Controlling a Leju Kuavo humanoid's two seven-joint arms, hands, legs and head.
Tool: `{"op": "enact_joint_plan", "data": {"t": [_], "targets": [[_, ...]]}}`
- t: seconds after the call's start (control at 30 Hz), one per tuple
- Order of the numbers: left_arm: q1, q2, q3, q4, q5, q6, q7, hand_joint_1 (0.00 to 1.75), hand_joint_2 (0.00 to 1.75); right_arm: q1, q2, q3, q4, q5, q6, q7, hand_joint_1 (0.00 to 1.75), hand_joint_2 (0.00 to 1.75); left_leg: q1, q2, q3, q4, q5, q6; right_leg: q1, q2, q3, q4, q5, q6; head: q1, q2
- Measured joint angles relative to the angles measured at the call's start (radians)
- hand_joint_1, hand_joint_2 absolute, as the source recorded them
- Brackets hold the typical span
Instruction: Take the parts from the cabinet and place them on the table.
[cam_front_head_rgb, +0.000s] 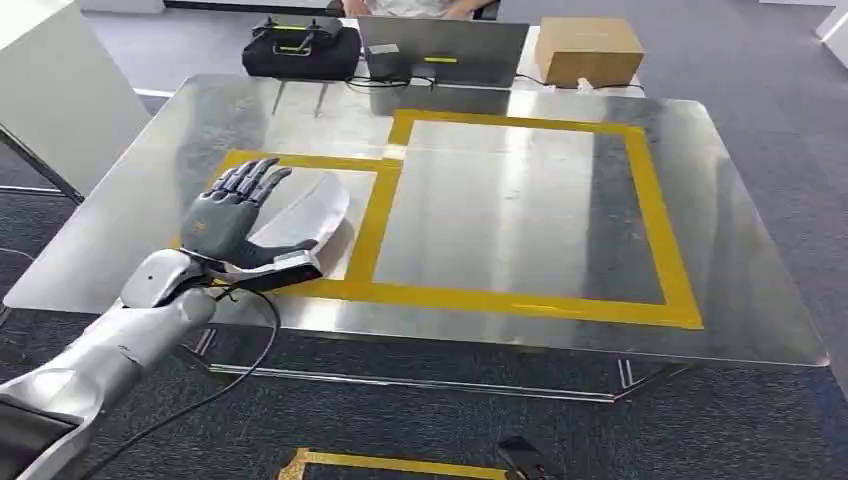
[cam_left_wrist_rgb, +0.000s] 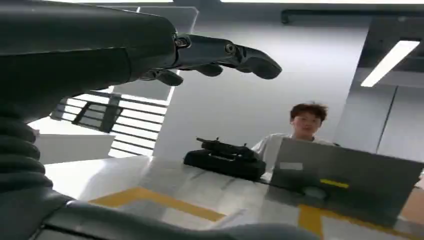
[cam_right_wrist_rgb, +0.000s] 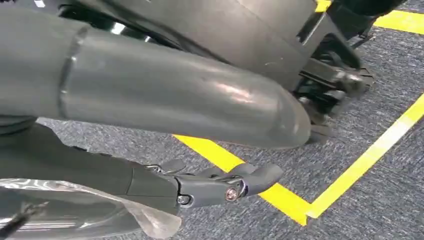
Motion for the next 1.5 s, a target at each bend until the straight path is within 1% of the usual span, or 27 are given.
{"op": "enact_joint_plan", "data": {"t": [0.07, 0.1, 0.2, 0.27, 0.33, 0.4, 0.47, 0.53, 0.57, 0.63, 0.7, 0.73, 0.77, 0.8, 0.9, 0.97, 1.03, 1.07, 1.1, 1.13, 1.2, 1.23, 1.27, 1.3, 1.4, 1.43, 1.5], "targets": [[0.038, -0.012, 0.020, -0.046, 0.031, 0.001, -0.030, 0.00, 0.00, 0.001, 0.000, -0.006, 0.000, 0.005, 0.000, 0.002, 0.00, 0.00, -0.002, 0.002, -0.006, 0.000, 0.005, 0.003, 0.000, 0.000, -0.044, 0.132, -0.054, 0.004, 0.000, 0.000], [0.060, -0.017, 0.028, -0.075, 0.050, 0.001, -0.044, 0.00, 0.00, 0.003, 0.000, -0.007, 0.000, 0.005, 0.000, 0.003, 0.00, 0.00, -0.003, 0.002, -0.009, 0.001, 0.008, 0.003, 0.000, 0.000, -0.037, 0.135, -0.044, 0.004, 0.000, 0.000], [0.116, -0.031, 0.033, -0.186, 0.101, -0.004, -0.063, 0.00, 0.00, 0.005, 0.000, -0.013, 0.000, 0.007, 0.000, 0.003, 0.00, 0.00, -0.002, 0.001, -0.019, 0.004, 0.016, -0.002, 0.000, -0.001, 0.095, -0.073, 0.051, 0.001, 0.000, 0.000], [0.152, -0.039, 0.033, -0.283, 0.150, -0.024, -0.066, 0.00, 0.00, 0.001, 0.000, -0.015, 0.000, 0.010, -0.001, 0.003, 0.00, 0.00, -0.008, 0.000, -0.028, 0.008, 0.023, -0.011, 0.003, 0.000, 0.166, -0.177, 0.053, -0.002, 0.000, 0.000], [0.197, -0.050, 0.031, -0.382, 0.218, -0.049, -0.073, 0.00, 0.00, 0.003, 0.000, -0.018, 0.000, 0.010, -0.005, 0.004, 0.00, 0.00, -0.008, 0.001, -0.029, 0.009, 0.034, -0.024, 0.004, 0.002, 0.155, -0.174, 0.057, -0.003, 0.000, 0.000], [0.258, -0.058, 0.027, -0.499, 0.294, -0.074, -0.083, 0.00, 0.00, 0.012, 0.000, -0.024, 0.000, 0.010, -0.014, 0.003, 0.00, 0.00, -0.008, 0.000, -0.034, 0.007, 0.036, -0.035, -0.002, -0.001, 0.149, -0.179, 0.073, -0.023, 0.000, 0.000], [0.310, -0.063, 0.024, -0.596, 0.352, -0.093, -0.085, 0.00, 0.00, 0.014, 0.000, -0.032, 0.000, 0.007, -0.029, 0.000, 0.00, 0.00, -0.005, 0.001, -0.058, 0.078, -0.055, -0.046, -0.004, -0.003, 0.131, -0.180, 0.087, -0.039, -0.003, 0.000], [0.355, -0.066, 0.022, -0.678, 0.406, -0.104, -0.093, 0.00, 0.00, 0.017, 0.002, -0.037, 0.000, 0.006, -0.036, -0.001, 0.00, 0.00, -0.004, 0.001, -0.097, 0.230, -0.155, -0.052, -0.002, -0.004, 0.114, -0.180, 0.100, -0.042, -0.003, 0.000], [0.375, -0.068, 0.021, -0.710, 0.415, -0.109, -0.096, 0.00, 0.00, 0.020, 0.002, -0.040, 0.000, 0.006, -0.040, -0.002, 0.00, 0.00, -0.004, 0.001, -0.108, 0.291, -0.181, -0.053, -0.002, -0.004, 0.104, -0.179, 0.108, -0.042, -0.003, 0.000], [0.405, -0.069, 0.016, -0.758, 0.435, -0.116, -0.100, 0.00, 0.00, 0.026, 0.002, -0.040, 0.000, 0.006, -0.043, -0.003, 0.00, 0.00, -0.004, 0.001, -0.077, 0.298, -0.153, -0.050, 0.000, -0.007, 0.082, -0.177, 0.123, -0.041, -0.003, 0.000], [0.425, -0.070, 0.009, -0.804, 0.487, -0.142, -0.118, 0.00, 0.00, 0.029, 0.003, -0.043, 0.000, 0.002, -0.047, -0.006, 0.00, 0.00, -0.005, 0.001, 0.025, 0.155, -0.088, -0.039, 0.004, -0.008, 0.063, -0.174, 0.136, -0.039, -0.003, 0.000], [0.436, -0.071, 0.007, -0.829, 0.522, -0.163, -0.125, 0.00, 0.00, 0.029, 0.003, -0.047, 0.000, 0.000, -0.048, -0.009, 0.00, 0.00, -0.007, 0.001, 0.086, 0.067, -0.078, -0.031, 0.004, -0.007, 0.060, -0.173, 0.142, -0.036, -0.003, 0.000], [0.452, -0.071, 0.005, -0.855, 0.564, -0.189, -0.132, 0.00, 0.00, 0.031, 0.005, -0.051, 0.000, -0.002, -0.052, -0.011, 0.00, 0.00, -0.012, 0.002, 0.132, -0.006, -0.098, -0.024, 0.010, -0.006, 0.054, -0.171, 0.145, -0.030, -0.003, 0.000], [0.475, -0.072, 0.004, -0.889, 0.626, -0.226, -0.146, 0.00, 0.00, 0.036, 0.005, -0.056, 0.000, -0.006, -0.056, -0.014, 0.00, 0.00, -0.012, 0.001, 0.139, -0.024, -0.101, -0.022, 0.008, -0.006, 0.052, -0.171, 0.153, -0.023, 0.000, 0.000], [0.553, -0.071, 0.001, -0.979, 0.705, -0.279, -0.159, 0.00, 0.00, 0.054, 0.005, -0.067, 0.000, -0.017, -0.065, -0.018, 0.00, 0.00, -0.016, 0.001, 0.123, -0.031, -0.083, -0.006, 0.005, -0.007, 0.048, -0.177, 0.174, 0.000, -0.002, 0.000], [0.585, -0.068, -0.004, -1.025, 0.715, -0.296, -0.158, 0.00, 0.00, 0.066, 0.005, -0.075, 0.002, -0.018, -0.065, -0.024, 0.00, 0.00, -0.010, 0.006, 0.107, -0.036, -0.062, 0.010, 0.003, -0.005, 0.020, -0.129, 0.092, 0.005, 0.003, 0.000], [0.622, -0.060, -0.005, -1.061, 0.704, -0.300, -0.152, 0.00, 0.00, 0.072, 0.005, -0.082, 0.002, -0.018, -0.064, -0.031, 0.00, 0.00, -0.011, 0.007, 0.082, -0.034, -0.044, 0.016, 0.001, -0.005, -0.014, 0.013, -0.019, 0.010, 0.005, 0.000], [0.637, -0.054, -0.005, -1.069, 0.686, -0.304, -0.140, 0.00, 0.00, 0.073, 0.005, -0.083, 0.002, -0.020, -0.064, -0.033, 0.00, 0.00, -0.012, 0.010, 0.067, -0.033, -0.034, 0.016, 0.001, -0.005, -0.028, 0.084, -0.052, 0.013, 0.005, 0.000], [0.651, -0.045, -0.006, -1.071, 0.672, -0.319, -0.118, 0.00, 0.00, 0.075, 0.005, -0.086, 0.002, -0.024, -0.064, -0.034, 0.00, 0.00, -0.012, 0.010, 0.051, -0.031, -0.022, 0.015, 0.001, -0.005, -0.027, 0.125, -0.049, 0.016, 0.005, 0.000], [0.665, -0.037, -0.006, -1.071, 0.666, -0.335, -0.099, 0.00, 0.00, 0.078, 0.005, -0.089, 0.002, -0.028, -0.064, -0.037, 0.00, 0.00, -0.012, 0.010, 0.037, -0.029, -0.013, 0.014, 0.000, -0.005, -0.008, 0.122, -0.019, 0.016, 0.005, 0.000], [0.694, -0.012, -0.005, -1.059, 0.607, -0.370, -0.047, 0.00, 0.00, 0.081, 0.005, -0.091, 0.002, -0.035, -0.059, -0.043, 0.00, 0.00, -0.011, 0.010, 0.009, -0.022, 0.002, 0.007, 0.000, -0.005, 0.082, 0.015, 0.059, 0.015, 0.005, 0.000], [0.707, 0.005, -0.004, -1.041, 0.564, -0.385, -0.017, 0.00, 0.00, 0.080, 0.005, -0.095, 0.002, -0.039, -0.054, -0.046, 0.00, 0.00, -0.010, 0.009, -0.001, -0.017, 0.010, 0.002, -0.001, -0.005, 0.153, -0.081, 0.066, 0.013, 0.007, 0.000], [0.718, 0.024, 0.000, -1.020, 0.533, -0.395, 0.003, 0.00, 0.00, 0.078, 0.005, -0.101, 0.002, -0.043, -0.051, -0.049, 0.00, 0.00, -0.015, 0.009, -0.008, -0.011, 0.015, -0.004, 0.001, -0.003, 0.215, -0.167, 0.036, 0.009, 0.005, 0.000], [0.727, 0.041, 0.009, -0.993, 0.483, -0.388, 0.037, 0.00, 0.00, 0.077, 0.005, -0.107, 0.002, -0.047, -0.049, -0.053, 0.00, 0.00, -0.016, 0.011, -0.014, -0.005, 0.023, -0.011, 0.003, 0.000, 0.244, -0.221, 0.018, 0.001, 0.003, 0.000], [0.757, 0.080, 0.049, -0.887, 0.386, -0.379, 0.108, 0.00, 0.00, 0.085, 0.003, -0.116, 0.003, -0.053, -0.043, -0.054, 0.00, 0.00, -0.012, 0.012, -0.016, -0.010, 0.048, -0.030, 0.009, -0.001, 0.216, -0.213, 0.030, -0.020, 0.005, 0.000], [0.768, 0.095, 0.062, -0.858, 0.379, -0.379, 0.109, 0.00, 0.00, 0.087, 0.003, -0.119, 0.004, -0.053, -0.043, -0.055, 0.00, 0.00, -0.007, 0.010, -0.022, -0.002, 0.028, -0.038, 0.003, -0.005, 0.207, -0.215, 0.042, -0.032, 0.005, 0.000], [0.779, 0.113, 0.082, -0.819, 0.372, -0.380, 0.113, 0.00, 0.00, 0.089, 0.002, -0.123, 0.005, -0.053, -0.043, -0.055, 0.00, 0.00, -0.005, 0.008, -0.048, 0.085, -0.089, -0.050, 0.005, -0.009, 0.185, -0.215, 0.062, -0.049, -0.004, 0.000]]}}
